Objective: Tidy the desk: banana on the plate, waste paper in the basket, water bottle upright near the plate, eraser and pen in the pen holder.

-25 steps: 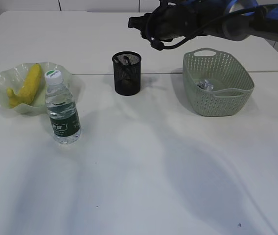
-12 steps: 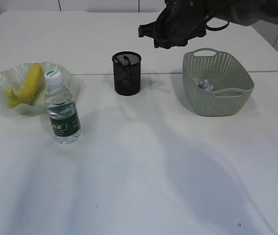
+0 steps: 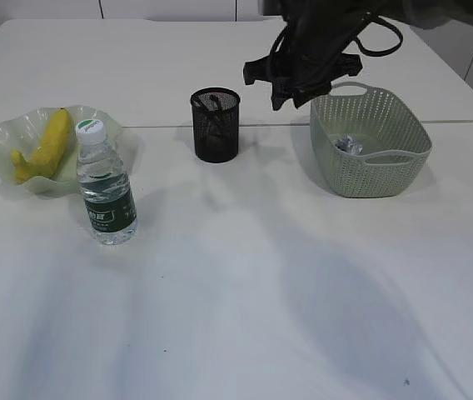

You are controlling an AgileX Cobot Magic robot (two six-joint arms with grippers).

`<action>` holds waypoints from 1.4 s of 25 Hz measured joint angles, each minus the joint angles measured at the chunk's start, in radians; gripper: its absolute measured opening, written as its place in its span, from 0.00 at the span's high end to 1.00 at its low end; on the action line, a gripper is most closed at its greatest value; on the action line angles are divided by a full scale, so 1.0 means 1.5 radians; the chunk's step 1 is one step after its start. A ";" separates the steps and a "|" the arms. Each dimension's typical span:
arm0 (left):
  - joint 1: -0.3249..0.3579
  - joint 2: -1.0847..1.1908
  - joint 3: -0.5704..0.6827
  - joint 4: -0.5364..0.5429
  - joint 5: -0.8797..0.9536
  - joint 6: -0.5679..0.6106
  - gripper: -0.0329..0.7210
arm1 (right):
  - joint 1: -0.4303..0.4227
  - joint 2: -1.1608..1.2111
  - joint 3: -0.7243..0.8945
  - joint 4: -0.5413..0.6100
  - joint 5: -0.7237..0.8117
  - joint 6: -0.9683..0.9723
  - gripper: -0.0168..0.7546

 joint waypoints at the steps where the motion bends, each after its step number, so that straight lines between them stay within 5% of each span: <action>1: 0.000 0.000 0.000 0.000 0.000 0.000 0.48 | -0.004 -0.001 0.000 0.000 0.011 -0.009 0.64; 10: 0.005 0.000 0.000 0.015 0.000 -0.016 0.48 | -0.082 -0.058 0.000 0.028 0.080 -0.040 0.65; 17: 0.059 -0.005 0.000 0.018 0.000 -0.048 0.48 | -0.143 -0.127 0.032 0.041 0.122 -0.050 0.65; 27: 0.133 -0.069 0.000 0.058 0.037 -0.050 0.48 | -0.173 -0.334 0.310 0.014 0.075 -0.060 0.65; 35: 0.139 -0.129 0.000 0.080 0.143 -0.059 0.48 | -0.173 -0.548 0.540 -0.001 0.011 -0.081 0.65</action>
